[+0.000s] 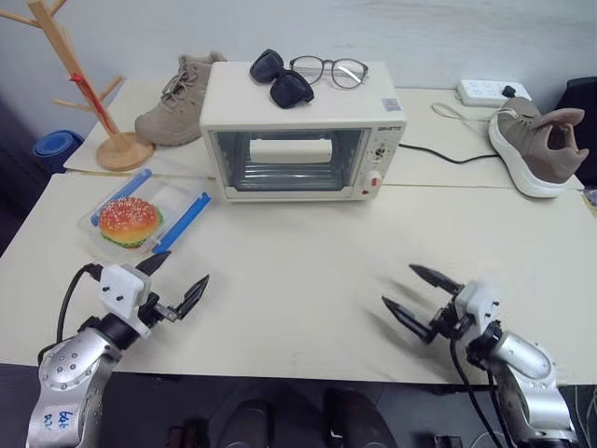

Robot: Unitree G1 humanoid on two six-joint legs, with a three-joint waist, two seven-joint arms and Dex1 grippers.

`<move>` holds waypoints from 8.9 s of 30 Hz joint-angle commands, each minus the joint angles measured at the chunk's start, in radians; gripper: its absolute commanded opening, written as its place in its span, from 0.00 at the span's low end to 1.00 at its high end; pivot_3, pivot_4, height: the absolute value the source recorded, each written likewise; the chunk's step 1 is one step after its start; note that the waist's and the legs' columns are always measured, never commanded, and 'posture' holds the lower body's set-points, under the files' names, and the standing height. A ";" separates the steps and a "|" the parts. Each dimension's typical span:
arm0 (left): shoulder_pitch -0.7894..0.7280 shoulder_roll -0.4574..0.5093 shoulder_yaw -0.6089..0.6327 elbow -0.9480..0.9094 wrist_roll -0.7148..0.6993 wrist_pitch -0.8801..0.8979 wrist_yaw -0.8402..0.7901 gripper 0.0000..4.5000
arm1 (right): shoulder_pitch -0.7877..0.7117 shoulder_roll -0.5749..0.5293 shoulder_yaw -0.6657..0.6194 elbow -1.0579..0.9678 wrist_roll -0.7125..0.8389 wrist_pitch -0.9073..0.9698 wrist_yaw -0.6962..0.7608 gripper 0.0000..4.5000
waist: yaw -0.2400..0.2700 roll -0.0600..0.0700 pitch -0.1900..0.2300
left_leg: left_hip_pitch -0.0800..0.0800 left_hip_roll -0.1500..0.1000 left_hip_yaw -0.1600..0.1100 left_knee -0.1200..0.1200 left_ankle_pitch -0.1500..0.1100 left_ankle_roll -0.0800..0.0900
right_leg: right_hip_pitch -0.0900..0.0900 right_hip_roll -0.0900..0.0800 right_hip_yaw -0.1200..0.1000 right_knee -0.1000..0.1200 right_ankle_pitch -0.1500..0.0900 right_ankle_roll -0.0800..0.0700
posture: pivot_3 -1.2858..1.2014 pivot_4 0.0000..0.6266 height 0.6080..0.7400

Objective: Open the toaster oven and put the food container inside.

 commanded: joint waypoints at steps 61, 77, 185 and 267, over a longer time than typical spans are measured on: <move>-0.565 0.209 -0.157 0.324 -0.154 0.208 -0.251 0.01 | -0.347 -0.006 0.172 0.034 -0.075 0.123 0.124 1.00 | -0.017 0.000 0.001 | -0.021 0.002 0.002 0.003 0.004 -0.009 | -0.021 0.004 -0.001 0.004 0.000 0.000 | 0.52 0.24 1.00; -0.232 0.018 -0.035 0.050 -0.200 0.235 -0.055 0.20 | -0.239 -0.100 -0.037 -0.087 0.177 0.207 0.156 1.00 | -0.019 0.000 0.001 | -0.015 0.002 0.006 0.010 0.002 -0.002 | -0.016 0.004 0.004 0.006 0.006 0.001 | 0.52 0.24 1.00; -0.304 0.500 0.039 -0.101 -0.502 0.601 -0.079 0.26 | -0.187 -0.151 0.208 -0.357 0.107 0.481 0.061 0.49 | 0.002 -0.004 0.003 | 0.001 0.003 0.004 -0.003 0.010 -0.018 | -0.006 0.006 0.001 0.003 0.001 -0.006 | 0.52 0.24 1.00; -0.034 0.249 0.215 0.151 -0.163 0.026 -0.383 1.00 | -0.582 -0.100 0.061 0.230 0.116 0.236 0.494 0.65 | -0.028 -0.002 0.004 | -0.018 0.003 0.007 0.007 0.001 0.000 | -0.019 0.002 0.001 0.004 0.005 -0.002 | 0.52 0.24 1.00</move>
